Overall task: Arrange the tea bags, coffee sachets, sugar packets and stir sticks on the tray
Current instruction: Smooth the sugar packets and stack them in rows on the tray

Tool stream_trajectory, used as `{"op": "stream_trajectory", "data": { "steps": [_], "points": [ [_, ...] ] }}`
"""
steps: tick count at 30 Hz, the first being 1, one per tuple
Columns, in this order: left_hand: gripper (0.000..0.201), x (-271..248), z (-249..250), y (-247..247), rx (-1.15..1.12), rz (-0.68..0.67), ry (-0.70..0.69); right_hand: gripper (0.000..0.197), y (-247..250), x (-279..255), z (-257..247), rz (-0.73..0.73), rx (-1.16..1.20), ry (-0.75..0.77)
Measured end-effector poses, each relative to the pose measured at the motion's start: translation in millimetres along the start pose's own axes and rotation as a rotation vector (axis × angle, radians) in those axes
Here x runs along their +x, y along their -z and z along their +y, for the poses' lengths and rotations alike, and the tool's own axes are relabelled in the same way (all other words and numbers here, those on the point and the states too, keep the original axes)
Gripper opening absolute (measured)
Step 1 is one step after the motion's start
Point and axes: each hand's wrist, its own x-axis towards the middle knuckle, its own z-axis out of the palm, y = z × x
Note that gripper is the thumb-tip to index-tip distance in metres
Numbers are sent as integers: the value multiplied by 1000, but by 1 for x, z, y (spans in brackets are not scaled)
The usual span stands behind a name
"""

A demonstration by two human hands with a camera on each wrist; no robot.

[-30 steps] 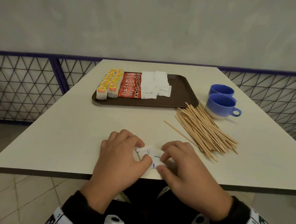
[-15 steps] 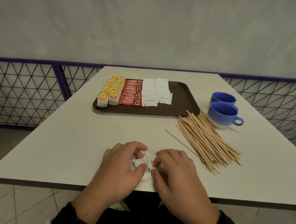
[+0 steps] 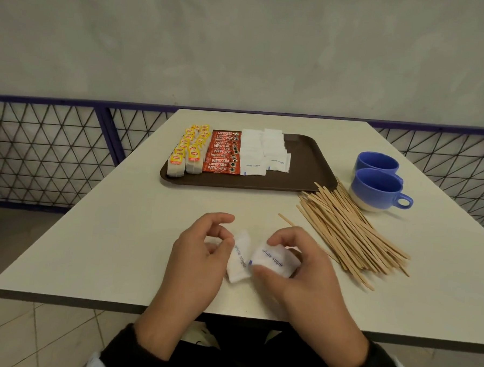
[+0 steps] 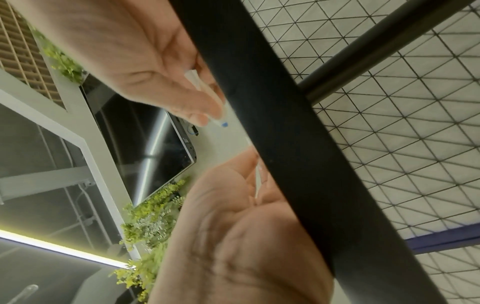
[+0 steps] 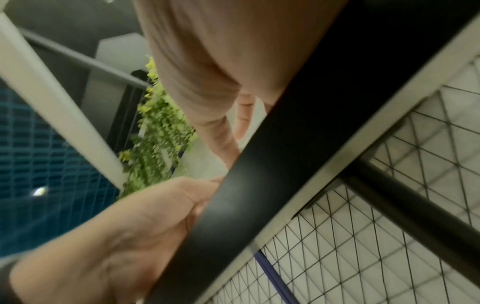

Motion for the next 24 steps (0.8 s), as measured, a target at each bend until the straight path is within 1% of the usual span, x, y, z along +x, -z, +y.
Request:
{"op": "stream_trajectory", "data": {
  "steps": [2,3,4,6,7,8,10,12,14,17,18,21,23,24],
  "points": [
    [34,4,2,0,-135,20,50,33,3,3,4,53,215,-39],
    [34,6,2,-1,-202,22,74,30,5,3,6,62,312,-65],
    [35,7,2,-2,-266,18,93,24,8,4,7,54,384,-93],
    [37,10,2,-5,-385,-3,129,13,11,5,8,24,439,-122],
    [38,11,2,-7,-435,-23,144,10,12,4,8,19,433,-119],
    [41,11,2,-8,-472,-46,153,12,11,4,8,26,405,-106],
    [46,10,2,-8,-513,-91,146,24,7,4,9,30,326,-64],
    [50,9,1,-7,-511,-127,125,29,2,4,9,16,284,-18],
    [49,7,1,-5,-507,-175,110,29,0,3,10,17,261,3],
    [38,5,4,-4,-553,-236,122,28,-2,2,12,44,220,26],
    [36,4,5,-4,-549,-246,116,28,-3,2,12,47,208,26],
    [52,1,5,-5,-421,-253,38,29,-5,0,11,59,147,57],
    [56,0,4,-5,-412,-218,25,25,-6,-2,10,99,100,99],
    [56,0,3,-5,-430,-199,28,22,-7,-3,9,120,98,96]
  ]
}}
